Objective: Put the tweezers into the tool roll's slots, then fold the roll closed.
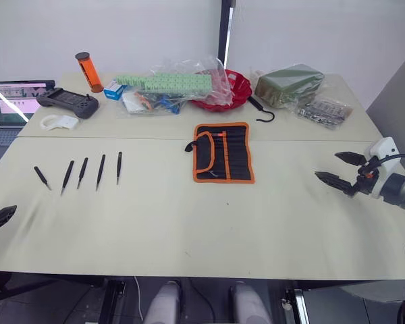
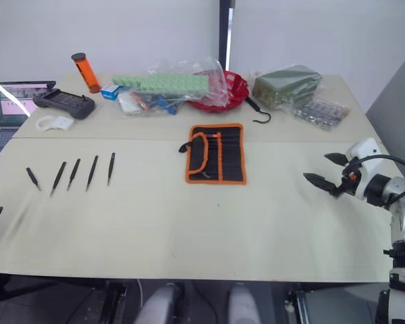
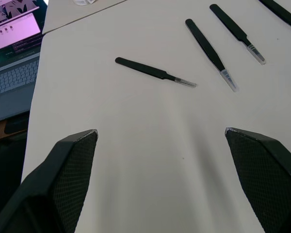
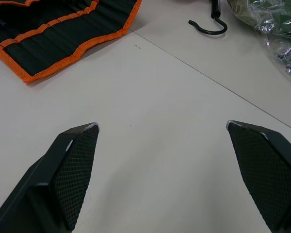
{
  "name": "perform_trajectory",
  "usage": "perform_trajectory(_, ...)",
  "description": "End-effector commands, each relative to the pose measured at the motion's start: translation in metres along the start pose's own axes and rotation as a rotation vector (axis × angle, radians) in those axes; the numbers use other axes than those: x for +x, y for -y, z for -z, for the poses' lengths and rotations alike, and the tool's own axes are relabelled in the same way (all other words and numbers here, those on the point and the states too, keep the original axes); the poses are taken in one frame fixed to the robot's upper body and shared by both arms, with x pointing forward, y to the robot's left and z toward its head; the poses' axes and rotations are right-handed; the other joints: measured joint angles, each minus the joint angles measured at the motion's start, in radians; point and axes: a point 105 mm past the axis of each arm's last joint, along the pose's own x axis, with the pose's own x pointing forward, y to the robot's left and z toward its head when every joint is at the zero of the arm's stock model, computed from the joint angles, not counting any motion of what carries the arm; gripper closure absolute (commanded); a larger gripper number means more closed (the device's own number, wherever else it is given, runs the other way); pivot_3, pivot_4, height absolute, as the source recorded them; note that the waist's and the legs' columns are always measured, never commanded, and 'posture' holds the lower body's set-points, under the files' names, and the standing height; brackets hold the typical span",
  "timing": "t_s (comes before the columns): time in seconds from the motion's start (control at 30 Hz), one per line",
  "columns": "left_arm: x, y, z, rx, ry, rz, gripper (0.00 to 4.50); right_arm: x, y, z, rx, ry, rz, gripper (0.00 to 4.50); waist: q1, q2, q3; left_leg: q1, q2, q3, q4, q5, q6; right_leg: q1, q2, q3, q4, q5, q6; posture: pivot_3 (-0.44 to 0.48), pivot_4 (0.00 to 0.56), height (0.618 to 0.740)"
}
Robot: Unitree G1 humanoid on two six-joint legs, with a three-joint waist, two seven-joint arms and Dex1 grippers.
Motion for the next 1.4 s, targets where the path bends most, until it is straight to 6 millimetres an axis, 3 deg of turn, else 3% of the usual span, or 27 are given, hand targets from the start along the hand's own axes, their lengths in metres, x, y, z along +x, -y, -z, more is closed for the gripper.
perform_trajectory(0.03,0.001,0.004,-0.029,0.020,0.121,0.021,0.02,0.002,-0.003,-0.016,0.008,0.069,0.005,0.00,0.000,0.000,0.000,0.000,0.000,0.000,0.000,0.000,0.000,0.000,0.000,0.000,0.000,0.000,0.000,0.000,0.150,0.740)
perform_trajectory(0.13,0.007,0.039,-0.073,0.025,0.271,0.200,0.02,0.016,-0.022,-0.023,0.111,0.097,-0.039,0.00,0.003,-0.001,0.000,0.000,0.000,0.000,0.000,0.000,0.000,0.000,0.000,0.000,0.000,0.000,0.000,0.000,0.150,0.740)
perform_trajectory(0.27,0.012,0.078,-0.101,0.047,0.337,0.346,0.02,0.036,-0.049,-0.040,0.134,0.154,-0.073,0.00,0.001,-0.001,0.000,-0.001,0.001,0.000,0.002,0.000,0.000,0.000,0.000,0.001,0.001,0.000,0.000,0.000,0.150,0.740)
perform_trajectory(0.37,0.016,0.133,-0.126,0.087,0.397,0.530,0.02,0.069,-0.092,-0.050,0.127,0.135,-0.147,0.00,0.001,-0.001,0.000,0.000,0.001,0.000,0.001,0.000,0.000,0.000,0.000,0.001,0.002,0.000,0.000,0.000,0.150,0.740)
perform_trajectory(0.43,0.020,0.166,-0.133,0.104,0.418,0.620,0.02,0.088,-0.113,-0.063,0.158,0.145,-0.160,0.00,-0.006,-0.001,0.000,0.000,0.002,0.000,0.001,0.000,0.000,0.000,0.001,0.001,0.002,0.000,-0.001,0.000,0.150,0.740)
perform_trajectory(0.67,0.021,0.225,-0.141,0.137,0.441,0.778,0.02,0.126,-0.151,-0.078,0.385,0.050,-0.263,0.00,0.001,-0.001,0.000,0.000,0.001,0.000,0.002,0.000,0.000,-0.002,0.001,0.002,0.006,0.001,-0.001,0.000,0.150,0.740)
perform_trajectory(0.87,0.020,0.233,-0.138,0.171,0.421,0.830,0.02,0.160,-0.147,-0.084,0.597,0.052,-0.174,0.00,0.001,-0.001,0.000,0.000,0.001,0.000,0.002,0.000,0.000,-0.002,0.001,0.002,0.006,0.001,-0.001,0.000,0.150,0.740)
perform_trajectory(1.27,0.020,0.230,-0.127,0.185,0.394,0.849,0.02,0.181,-0.183,-0.083,0.732,0.012,-0.239,0.00,-0.005,-0.001,0.000,0.001,0.001,0.000,0.001,0.000,0.000,-0.003,0.002,0.002,0.008,0.001,-0.001,0.000,0.150,0.740)
perform_trajectory(1.4,0.022,0.227,-0.126,0.173,0.398,0.836,0.02,0.188,-0.179,-0.079,0.745,0.017,-0.194,0.00,-0.003,-0.001,0.000,0.001,0.001,0.000,0.001,0.000,0.000,-0.003,0.002,0.001,0.008,0.001,-0.001,0.000,0.150,0.740)
